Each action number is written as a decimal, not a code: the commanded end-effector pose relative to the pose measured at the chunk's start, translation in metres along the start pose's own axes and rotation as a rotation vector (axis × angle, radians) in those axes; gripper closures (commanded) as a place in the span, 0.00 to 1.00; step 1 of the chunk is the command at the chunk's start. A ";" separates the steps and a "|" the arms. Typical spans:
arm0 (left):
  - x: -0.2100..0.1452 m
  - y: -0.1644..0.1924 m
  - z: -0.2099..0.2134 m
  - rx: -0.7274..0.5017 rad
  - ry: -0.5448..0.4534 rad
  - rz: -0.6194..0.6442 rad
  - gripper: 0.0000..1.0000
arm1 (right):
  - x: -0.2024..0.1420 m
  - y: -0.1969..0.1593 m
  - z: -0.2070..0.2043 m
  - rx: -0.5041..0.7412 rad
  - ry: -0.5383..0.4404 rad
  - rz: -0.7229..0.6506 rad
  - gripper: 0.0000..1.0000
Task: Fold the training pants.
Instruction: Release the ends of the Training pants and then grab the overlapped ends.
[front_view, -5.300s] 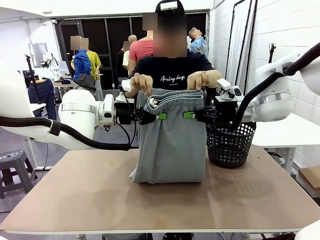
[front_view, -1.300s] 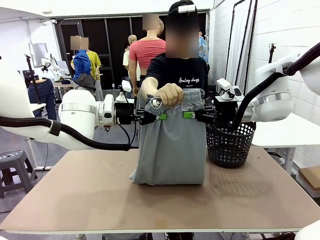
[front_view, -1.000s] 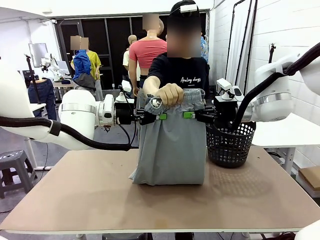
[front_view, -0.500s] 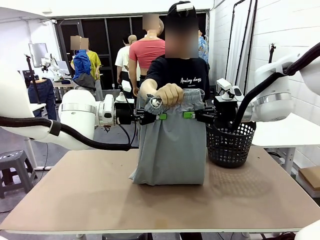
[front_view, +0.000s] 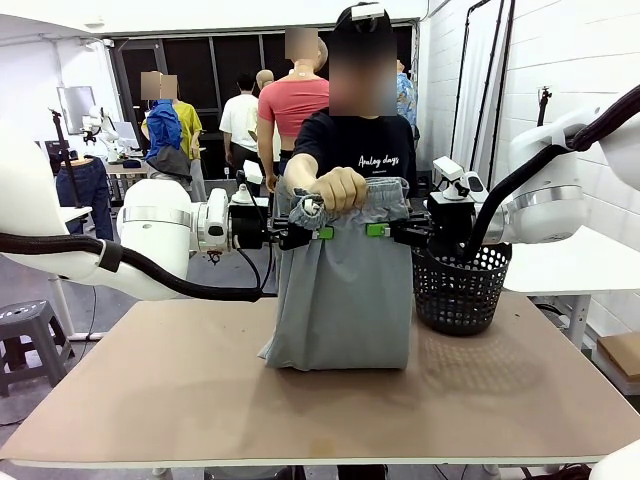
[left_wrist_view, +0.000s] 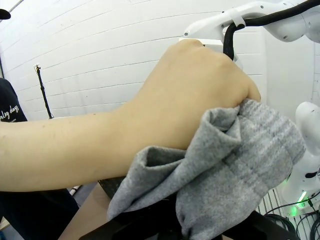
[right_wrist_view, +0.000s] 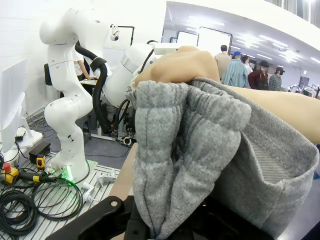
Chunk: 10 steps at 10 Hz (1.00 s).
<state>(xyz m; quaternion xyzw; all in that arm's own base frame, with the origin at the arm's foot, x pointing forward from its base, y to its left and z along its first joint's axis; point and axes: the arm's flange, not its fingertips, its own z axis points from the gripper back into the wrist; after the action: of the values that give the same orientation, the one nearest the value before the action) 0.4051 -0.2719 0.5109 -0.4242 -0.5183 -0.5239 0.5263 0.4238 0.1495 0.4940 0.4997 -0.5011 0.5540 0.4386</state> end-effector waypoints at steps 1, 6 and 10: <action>0.001 -0.001 0.002 -0.002 -0.005 -0.003 0.81 | 0.000 0.000 0.001 -0.002 0.013 0.002 0.73; 0.000 -0.004 0.003 0.009 -0.025 0.001 0.00 | 0.001 0.000 0.002 -0.005 0.032 0.003 0.00; -0.001 -0.005 0.004 0.014 -0.031 0.005 0.00 | 0.001 -0.001 0.001 -0.012 0.036 0.000 0.00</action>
<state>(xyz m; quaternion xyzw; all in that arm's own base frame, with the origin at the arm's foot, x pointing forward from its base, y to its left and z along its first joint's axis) 0.4038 -0.2715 0.5095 -0.4264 -0.5180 -0.5218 0.5269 0.4250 0.1465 0.4939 0.4947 -0.5023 0.5540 0.4428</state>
